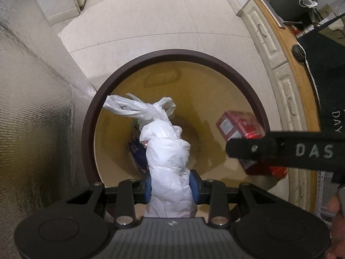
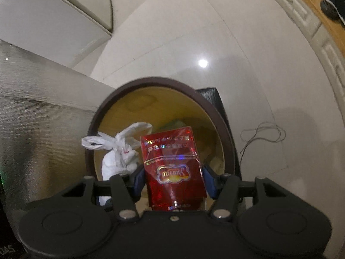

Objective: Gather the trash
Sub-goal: 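Open the left tool over the bin while the right tool releases the red packet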

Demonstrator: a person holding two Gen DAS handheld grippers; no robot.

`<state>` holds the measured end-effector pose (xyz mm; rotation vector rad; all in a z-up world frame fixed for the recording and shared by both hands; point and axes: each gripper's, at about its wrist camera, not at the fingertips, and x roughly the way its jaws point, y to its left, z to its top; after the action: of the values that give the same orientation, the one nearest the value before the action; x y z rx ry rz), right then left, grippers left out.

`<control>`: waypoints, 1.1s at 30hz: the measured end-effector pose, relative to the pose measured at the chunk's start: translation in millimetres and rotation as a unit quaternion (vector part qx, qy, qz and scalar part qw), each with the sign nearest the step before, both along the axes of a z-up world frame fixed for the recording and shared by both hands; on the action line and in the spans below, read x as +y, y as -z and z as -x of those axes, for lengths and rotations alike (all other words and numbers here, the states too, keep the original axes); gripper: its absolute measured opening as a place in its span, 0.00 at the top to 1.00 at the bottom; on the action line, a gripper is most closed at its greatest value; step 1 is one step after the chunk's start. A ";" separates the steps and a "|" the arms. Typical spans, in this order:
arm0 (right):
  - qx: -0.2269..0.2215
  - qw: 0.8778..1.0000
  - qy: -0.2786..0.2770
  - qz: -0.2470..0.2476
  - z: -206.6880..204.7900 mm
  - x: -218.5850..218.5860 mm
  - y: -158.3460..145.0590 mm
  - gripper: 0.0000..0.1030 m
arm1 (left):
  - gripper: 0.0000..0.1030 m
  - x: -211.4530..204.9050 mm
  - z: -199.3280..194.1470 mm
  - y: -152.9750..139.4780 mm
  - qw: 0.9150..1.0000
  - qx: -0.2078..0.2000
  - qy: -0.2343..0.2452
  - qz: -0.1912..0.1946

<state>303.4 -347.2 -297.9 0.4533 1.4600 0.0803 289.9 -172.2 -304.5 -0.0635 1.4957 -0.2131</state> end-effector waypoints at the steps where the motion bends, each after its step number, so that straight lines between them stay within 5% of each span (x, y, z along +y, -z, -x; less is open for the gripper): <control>1: 0.006 1.000 0.005 -0.003 0.6 -0.1 4.4 0.45 | 0.65 -0.8 -0.5 1.2 1.000 0.000 0.001 0.001; 15: 0.059 0.998 0.029 -0.022 13.2 3.0 29.8 0.32 | 0.51 -6.9 6.6 15.4 1.000 0.021 0.015 -0.003; 33: -0.004 1.000 -0.023 -0.001 8.1 4.2 3.8 0.21 | 0.23 16.7 15.1 -7.2 0.999 0.009 -0.031 -0.018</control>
<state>295.3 -343.0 -301.7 0.4218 1.4621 0.1204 274.9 -155.5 -297.2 -0.0836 1.5120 -0.1362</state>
